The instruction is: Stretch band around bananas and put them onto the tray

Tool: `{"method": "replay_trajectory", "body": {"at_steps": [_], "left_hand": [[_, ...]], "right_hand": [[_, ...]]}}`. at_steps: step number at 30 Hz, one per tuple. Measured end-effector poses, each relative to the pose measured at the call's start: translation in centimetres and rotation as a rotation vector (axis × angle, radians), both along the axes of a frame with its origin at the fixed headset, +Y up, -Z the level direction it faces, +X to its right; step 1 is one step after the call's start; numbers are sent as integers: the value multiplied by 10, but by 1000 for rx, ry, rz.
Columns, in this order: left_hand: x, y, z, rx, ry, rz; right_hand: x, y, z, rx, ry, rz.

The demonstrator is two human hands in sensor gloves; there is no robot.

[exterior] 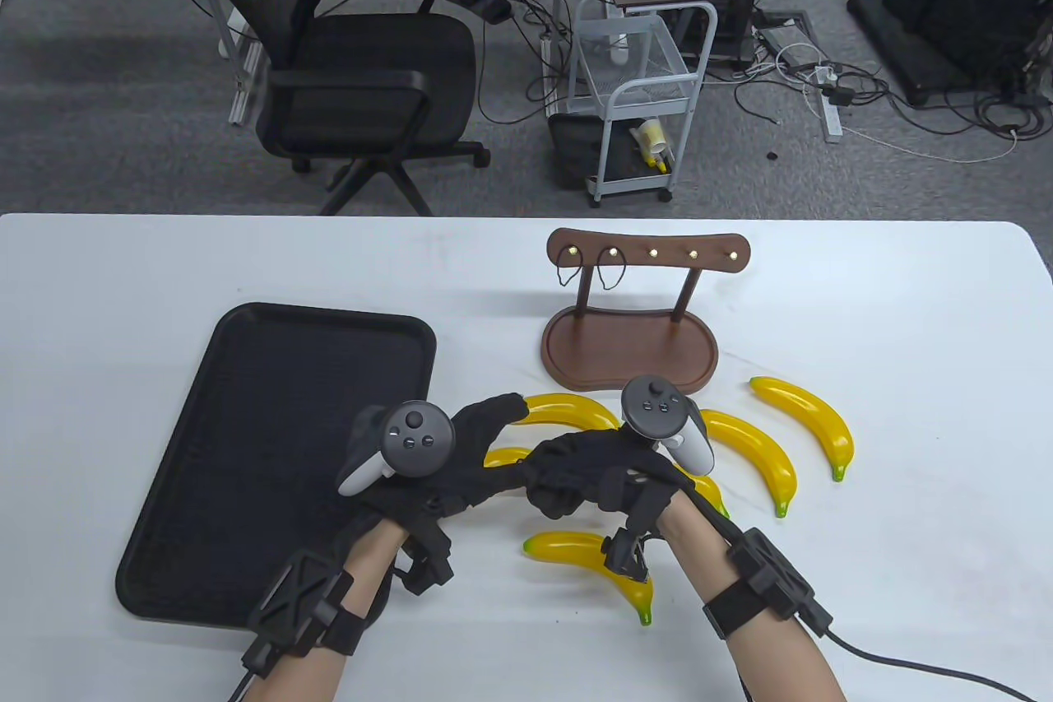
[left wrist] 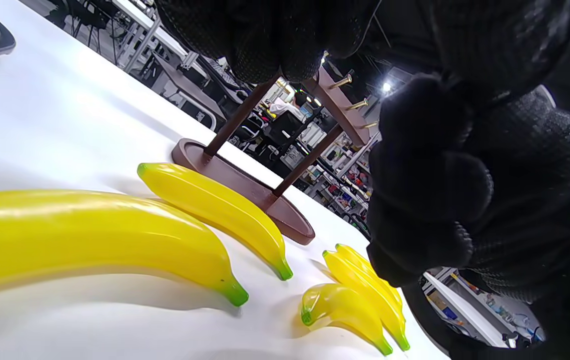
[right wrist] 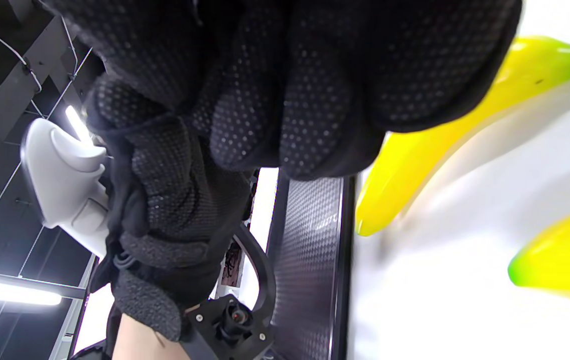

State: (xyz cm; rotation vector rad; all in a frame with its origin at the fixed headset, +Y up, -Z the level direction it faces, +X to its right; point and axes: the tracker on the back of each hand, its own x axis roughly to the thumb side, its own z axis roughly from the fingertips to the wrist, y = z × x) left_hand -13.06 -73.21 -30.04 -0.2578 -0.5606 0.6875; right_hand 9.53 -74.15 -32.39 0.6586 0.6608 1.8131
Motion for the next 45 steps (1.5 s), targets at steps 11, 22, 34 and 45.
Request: {"method": "replay_trajectory", "body": {"at_steps": [11, 22, 34, 45], "left_hand": [[3, 1, 2, -7, -21, 14], [-4, -4, -3, -83, -16, 106], [-11, -2, -7, -156, -37, 257], [-5, 0, -5, -184, -83, 285]], "right_hand": [[-7, 2, 5, 87, -49, 65], [1, 11, 5, 264, -178, 164], [8, 29, 7, 453, -327, 237], [16, 33, 4, 464, -395, 223]]}}
